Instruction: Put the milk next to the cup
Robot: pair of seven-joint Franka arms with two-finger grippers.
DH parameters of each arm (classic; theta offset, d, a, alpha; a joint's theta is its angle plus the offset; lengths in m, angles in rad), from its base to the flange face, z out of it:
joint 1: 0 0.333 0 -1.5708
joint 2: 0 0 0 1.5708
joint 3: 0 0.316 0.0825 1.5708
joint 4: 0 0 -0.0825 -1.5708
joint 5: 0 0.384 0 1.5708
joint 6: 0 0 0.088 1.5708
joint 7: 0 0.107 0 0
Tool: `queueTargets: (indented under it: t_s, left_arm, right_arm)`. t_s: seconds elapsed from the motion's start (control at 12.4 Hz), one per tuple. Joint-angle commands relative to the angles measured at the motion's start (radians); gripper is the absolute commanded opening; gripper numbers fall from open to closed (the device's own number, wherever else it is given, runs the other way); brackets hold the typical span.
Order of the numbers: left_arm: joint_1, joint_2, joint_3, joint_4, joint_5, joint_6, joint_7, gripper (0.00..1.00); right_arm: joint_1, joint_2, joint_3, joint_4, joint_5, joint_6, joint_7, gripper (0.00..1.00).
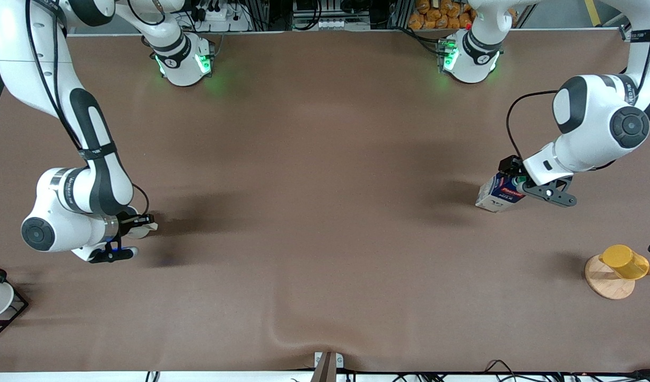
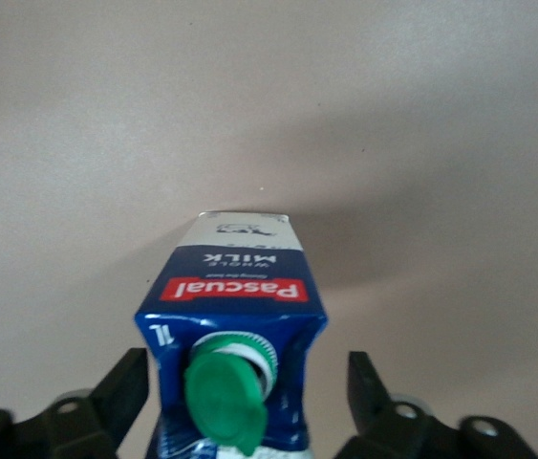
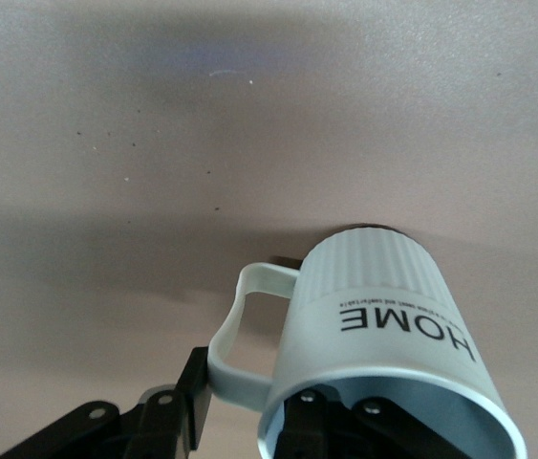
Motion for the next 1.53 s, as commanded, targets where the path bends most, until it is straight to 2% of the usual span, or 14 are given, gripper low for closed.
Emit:
queueTargets:
  t_s: [0.0,0.32,0.56,0.72,0.88,1.13,1.45]
  left_arm:
    - [-0.009,-0.001,-0.002,0.003,-0.021,0.006,-0.034,0.7]
    - [-0.01,-0.001,0.0,0.003,-0.009,0.003,-0.039,0.47]
    - [-0.009,-0.004,0.0,0.016,-0.003,-0.006,-0.037,0.45]
    - [-0.004,-0.012,0.001,0.037,0.002,-0.009,-0.036,0.45]
    - [0.001,-0.013,0.0,0.127,0.0,-0.091,-0.052,0.45]
    - [-0.018,-0.01,-0.003,0.236,-0.003,-0.187,-0.144,0.45]
    - [-0.03,-0.01,-0.046,0.357,-0.007,-0.286,-0.268,0.45]
  right_arm:
    - [-0.012,0.001,0.01,0.003,0.016,0.001,-0.016,0.0]
    - [-0.007,-0.003,0.011,0.015,0.018,0.001,-0.008,0.0]
    - [0.009,-0.009,0.011,0.055,0.018,-0.004,-0.001,0.0]
    - [0.035,-0.011,0.024,0.069,0.019,-0.002,0.085,0.0]
    - [0.09,-0.011,0.039,0.087,0.034,-0.002,0.217,0.0]
    - [0.213,-0.009,0.038,0.098,0.136,-0.002,0.466,0.0]
    - [0.388,-0.005,0.039,0.137,0.159,0.002,0.836,0.0]
